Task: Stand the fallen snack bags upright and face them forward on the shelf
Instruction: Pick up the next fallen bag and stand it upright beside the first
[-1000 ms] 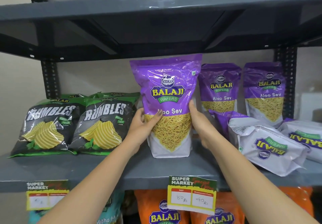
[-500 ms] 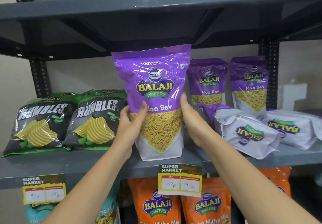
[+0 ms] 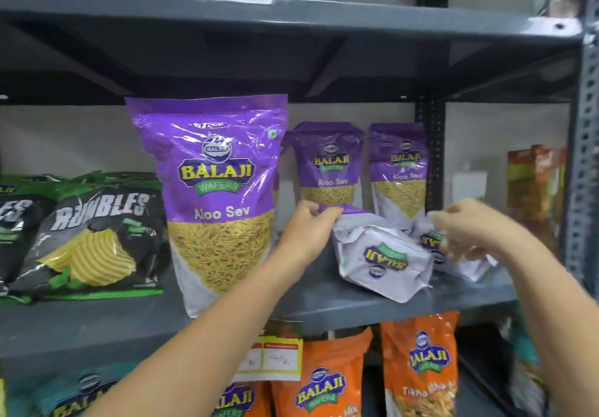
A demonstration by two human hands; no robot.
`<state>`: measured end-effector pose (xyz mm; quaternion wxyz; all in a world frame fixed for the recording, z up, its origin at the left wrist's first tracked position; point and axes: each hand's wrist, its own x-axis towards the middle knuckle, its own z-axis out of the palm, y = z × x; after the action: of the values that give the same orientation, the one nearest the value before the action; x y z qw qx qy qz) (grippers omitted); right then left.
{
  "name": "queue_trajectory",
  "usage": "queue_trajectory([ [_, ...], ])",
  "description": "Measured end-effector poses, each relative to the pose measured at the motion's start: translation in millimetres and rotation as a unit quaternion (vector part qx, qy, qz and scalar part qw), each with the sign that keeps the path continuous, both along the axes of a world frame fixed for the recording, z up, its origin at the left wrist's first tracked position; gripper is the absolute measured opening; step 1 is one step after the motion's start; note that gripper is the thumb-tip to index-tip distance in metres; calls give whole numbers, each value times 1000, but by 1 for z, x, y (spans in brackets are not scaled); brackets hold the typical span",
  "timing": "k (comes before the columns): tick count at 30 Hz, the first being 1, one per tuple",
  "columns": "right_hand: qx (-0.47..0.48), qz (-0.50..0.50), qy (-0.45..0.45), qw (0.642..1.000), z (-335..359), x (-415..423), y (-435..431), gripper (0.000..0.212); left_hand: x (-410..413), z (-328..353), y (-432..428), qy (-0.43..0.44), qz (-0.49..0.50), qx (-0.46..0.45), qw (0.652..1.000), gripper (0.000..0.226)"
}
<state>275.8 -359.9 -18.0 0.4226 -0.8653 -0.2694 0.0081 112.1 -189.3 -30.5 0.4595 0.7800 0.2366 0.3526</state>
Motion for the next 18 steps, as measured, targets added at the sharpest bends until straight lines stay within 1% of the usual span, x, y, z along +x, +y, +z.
queue_trajectory([
  [2,-47,34,60,997,-14,2,9,43,23,6,4,38,-5,-52,998,61],
  [4,-42,51,98,993,-23,0,21,49,39,7,7,82,-11,-89,993,76],
  [5,-28,54,119,991,-26,-1,26,49,46,5,9,124,-13,-98,987,78],
  [6,-11,57,142,988,-28,-2,30,49,52,5,11,173,-17,-101,980,77],
  [8,11,77,177,981,-29,-1,36,50,59,3,14,257,-31,-105,960,65],
  [10,27,95,197,976,-30,3,40,53,65,2,16,286,-36,-111,951,51],
  [12,63,105,219,968,-32,7,44,59,68,1,19,269,-32,-104,957,42],
  [13,86,109,224,965,-33,8,46,60,69,0,23,241,-34,-108,964,40],
  [16,126,119,201,964,-32,7,51,54,69,-5,33,127,-27,-127,983,63],
  [18,161,119,184,962,-31,9,57,50,68,-6,37,63,-34,-140,988,63],
])
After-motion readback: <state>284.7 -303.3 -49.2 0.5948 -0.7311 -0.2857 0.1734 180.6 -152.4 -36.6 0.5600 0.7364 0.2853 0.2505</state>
